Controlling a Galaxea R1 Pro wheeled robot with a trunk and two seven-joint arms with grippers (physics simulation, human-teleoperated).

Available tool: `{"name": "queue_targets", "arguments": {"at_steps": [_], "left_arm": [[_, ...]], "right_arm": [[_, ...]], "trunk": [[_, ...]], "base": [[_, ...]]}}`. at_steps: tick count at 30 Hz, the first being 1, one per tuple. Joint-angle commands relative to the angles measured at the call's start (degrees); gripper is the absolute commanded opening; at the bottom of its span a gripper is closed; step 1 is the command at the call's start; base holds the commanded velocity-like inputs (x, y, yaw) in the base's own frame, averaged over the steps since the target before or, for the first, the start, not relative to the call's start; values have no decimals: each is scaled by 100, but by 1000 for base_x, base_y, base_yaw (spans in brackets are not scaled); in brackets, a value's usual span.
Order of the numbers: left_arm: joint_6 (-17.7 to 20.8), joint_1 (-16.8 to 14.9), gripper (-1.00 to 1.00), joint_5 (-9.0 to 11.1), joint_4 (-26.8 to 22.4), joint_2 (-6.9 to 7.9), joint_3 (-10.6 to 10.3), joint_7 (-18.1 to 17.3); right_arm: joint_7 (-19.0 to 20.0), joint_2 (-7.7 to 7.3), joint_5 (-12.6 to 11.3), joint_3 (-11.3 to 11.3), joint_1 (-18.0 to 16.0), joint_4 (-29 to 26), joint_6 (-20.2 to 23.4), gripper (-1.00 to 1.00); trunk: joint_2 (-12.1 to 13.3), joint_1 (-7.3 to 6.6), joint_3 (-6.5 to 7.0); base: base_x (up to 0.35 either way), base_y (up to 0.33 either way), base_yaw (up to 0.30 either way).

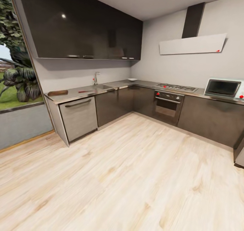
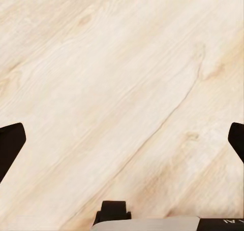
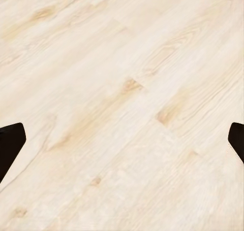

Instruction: In the kitchen, take the Vidalia onion out of the sink, dice it on the chopping board with the paring knife, put the diced onion into the bowl on the countertop, then place both the paring knife and the chopping board into the sink.

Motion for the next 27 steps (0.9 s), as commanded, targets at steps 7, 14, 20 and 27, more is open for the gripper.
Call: {"name": "queue_targets", "arguments": {"at_steps": [7, 14, 20, 27], "left_arm": [[-4, 3, 100, 10, -9, 0, 1, 2], [-5, 3, 100, 10, -9, 0, 1, 2], [-6, -1, 100, 10, -9, 0, 1, 2], [-6, 1, 100, 10, -9, 0, 1, 2]], "right_arm": [[-2, 0, 1, 3, -4, 5, -19, 100], [-2, 0, 1, 0, -1, 5, -17, 100], [-2, 0, 1, 1, -4, 5, -19, 100], [-2, 0, 1, 3, -4, 5, -18, 100]], "trunk": [[-2, 3, -5], [-2, 3, -5], [-2, 3, -5], [-2, 3, -5]], "base": [[317, -113, 0], [317, -116, 0], [317, -116, 0], [317, -116, 0]]}}
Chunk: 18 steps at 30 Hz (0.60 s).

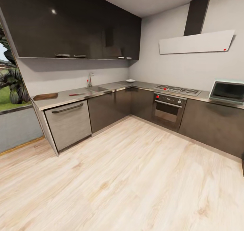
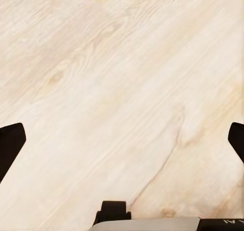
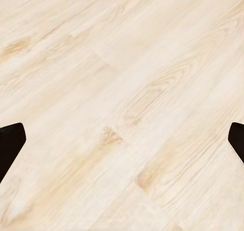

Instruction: In the kitchen, take the Vidalia onion out of the sink, dice it on the chopping board with the paring knife, put the diced onion into the bowl on the countertop, then place both the paring knife and the chopping board into the sink.

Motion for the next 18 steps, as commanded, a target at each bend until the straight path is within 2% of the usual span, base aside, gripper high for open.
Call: {"name": "queue_targets", "arguments": {"at_steps": [1, 12, 18], "left_arm": [[-6, 4, 100, 10, -9, 0, 1, 2], [-6, 3, 100, 10, -9, 0, 1, 2], [-6, 3, 100, 10, -9, 0, 1, 2]], "right_arm": [[-2, 0, 1, 3, -4, 5, -18, 100], [-2, 0, 1, 2, -4, 5, -20, 100], [-2, 0, 1, 3, -2, 5, -20, 100]], "trunk": [[-2, 3, -5], [-2, 3, -5], [-2, 3, -5]], "base": [[317, -116, 0], [317, -118, 1], [317, -128, 70]]}}
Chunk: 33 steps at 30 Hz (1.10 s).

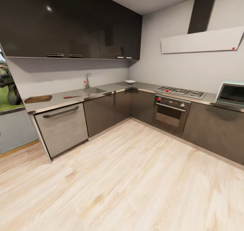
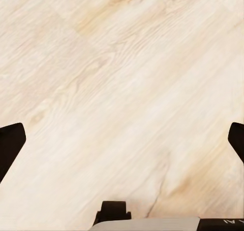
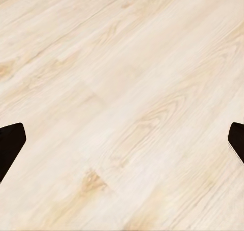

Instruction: In the kitchen, take the Vidalia onion out of the sink, dice it on the chopping board with the paring knife, put the diced onion into the bowl on the countertop, then place both the paring knife and the chopping board into the sink.

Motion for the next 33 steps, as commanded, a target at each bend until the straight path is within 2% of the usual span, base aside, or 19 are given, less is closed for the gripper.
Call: {"name": "queue_targets", "arguments": {"at_steps": [1, 20, 33], "left_arm": [[-6, 4, 100, 10, -9, 0, 1, 2], [-6, 5, 100, 10, -9, 0, -1, 2], [-6, 3, 100, 3, -9, 0, -8, 2]], "right_arm": [[-2, 0, 1, 3, -4, 5, -17, 100], [-2, 0, 1, 3, -5, 5, -26, 100], [-2, 0, 1, 3, -4, 5, -26, 100]], "trunk": [[-2, 3, -5], [-2, 3, -5], [-2, 3, -5]], "base": [[317, -135, 112], [303, -160, 179], [235, -217, 197]]}}
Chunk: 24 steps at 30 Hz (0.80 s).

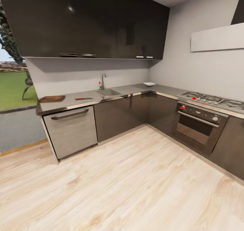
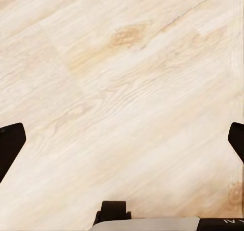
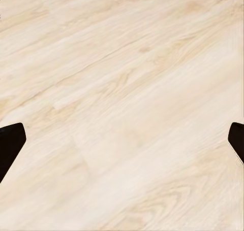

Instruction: In the kitchen, take the Vidalia onion out of the sink, dice it on the chopping board with the paring knife, put the diced onion into the bowl on the countertop, then place both the paring knife and the chopping board into the sink.

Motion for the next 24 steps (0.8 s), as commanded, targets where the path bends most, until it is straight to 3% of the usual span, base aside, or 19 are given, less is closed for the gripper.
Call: {"name": "queue_targets", "arguments": {"at_steps": [1, 24], "left_arm": [[-6, 3, 100, 10, -10, 0, 0, 2], [-6, 4, 100, 13, -10, 0, 0, 2]], "right_arm": [[-2, 0, 1, 3, -4, 5, -17, 100], [-2, 0, 1, 3, -4, 5, -17, 100]], "trunk": [[-2, 2, -5], [-2, 2, -5]], "base": [[180, -223, 202], [129, -223, 222]]}}
